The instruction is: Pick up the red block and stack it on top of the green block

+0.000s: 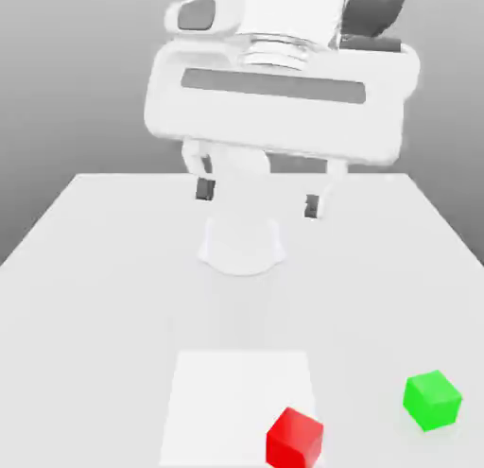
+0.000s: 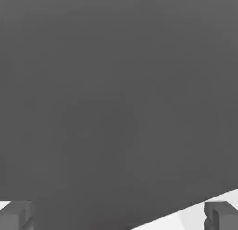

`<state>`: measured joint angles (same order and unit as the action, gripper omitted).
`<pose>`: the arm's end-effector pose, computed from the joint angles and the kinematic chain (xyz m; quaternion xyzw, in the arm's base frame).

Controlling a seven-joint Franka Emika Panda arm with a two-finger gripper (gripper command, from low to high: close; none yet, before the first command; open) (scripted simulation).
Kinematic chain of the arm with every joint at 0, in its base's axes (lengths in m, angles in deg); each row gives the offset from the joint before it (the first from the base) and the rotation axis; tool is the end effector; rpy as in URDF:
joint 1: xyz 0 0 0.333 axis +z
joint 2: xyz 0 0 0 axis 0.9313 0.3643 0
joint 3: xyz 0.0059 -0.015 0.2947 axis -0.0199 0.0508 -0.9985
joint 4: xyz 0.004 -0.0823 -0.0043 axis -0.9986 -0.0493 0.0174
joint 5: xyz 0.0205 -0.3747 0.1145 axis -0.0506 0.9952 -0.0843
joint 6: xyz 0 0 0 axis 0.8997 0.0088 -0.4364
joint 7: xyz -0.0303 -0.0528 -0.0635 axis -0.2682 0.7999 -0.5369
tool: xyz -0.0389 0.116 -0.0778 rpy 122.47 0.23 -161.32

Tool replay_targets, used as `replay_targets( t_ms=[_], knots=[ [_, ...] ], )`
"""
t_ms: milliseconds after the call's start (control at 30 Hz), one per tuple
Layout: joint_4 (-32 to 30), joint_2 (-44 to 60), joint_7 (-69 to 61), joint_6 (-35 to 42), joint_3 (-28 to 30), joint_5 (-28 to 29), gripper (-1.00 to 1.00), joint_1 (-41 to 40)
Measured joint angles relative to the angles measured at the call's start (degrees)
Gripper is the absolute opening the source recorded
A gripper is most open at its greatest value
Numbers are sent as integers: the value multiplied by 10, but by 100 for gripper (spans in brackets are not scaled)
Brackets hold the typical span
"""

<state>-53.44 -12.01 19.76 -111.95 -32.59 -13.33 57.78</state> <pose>0.5177 0.0248 0.3577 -0.8240 0.5420 -0.1638 0.0222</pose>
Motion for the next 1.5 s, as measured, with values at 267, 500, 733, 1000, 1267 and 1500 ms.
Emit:
replay_targets(
  t_ms=[267,500,733,1000,1267,1500],
  knots=[
    [-19,158,113,-57,-7,5,0,9],
    [-20,290,169,-139,6,2,0,30],
    [-15,326,183,-169,24,20,-100,44],
    [-33,228,141,-91,-28,-35,-100,37],
    [-50,190,135,-63,-133,-27,-100,135],
    [-44,267,190,-126,-88,51,100,178]
  ],
)
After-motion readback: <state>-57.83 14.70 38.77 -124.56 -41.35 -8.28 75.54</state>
